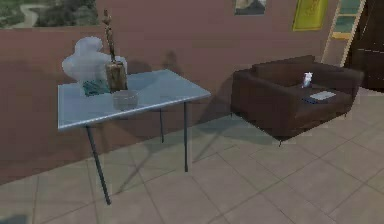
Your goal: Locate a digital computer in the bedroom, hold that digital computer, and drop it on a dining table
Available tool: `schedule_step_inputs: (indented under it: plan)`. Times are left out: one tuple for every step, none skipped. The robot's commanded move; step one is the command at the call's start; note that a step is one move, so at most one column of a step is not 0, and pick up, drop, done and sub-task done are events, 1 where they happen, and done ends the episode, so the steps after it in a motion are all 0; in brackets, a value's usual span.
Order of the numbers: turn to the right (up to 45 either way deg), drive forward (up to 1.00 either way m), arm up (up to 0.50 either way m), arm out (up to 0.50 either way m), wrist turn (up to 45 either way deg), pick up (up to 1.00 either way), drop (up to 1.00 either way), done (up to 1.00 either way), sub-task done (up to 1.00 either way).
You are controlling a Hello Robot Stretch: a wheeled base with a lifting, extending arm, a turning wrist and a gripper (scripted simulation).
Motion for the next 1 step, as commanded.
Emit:
schedule_step_inputs:
  plan:
    - [12.0, 0.00, 0.00, 0.00, 0.0, 0.00, 0.00, 0.00, 0.00]
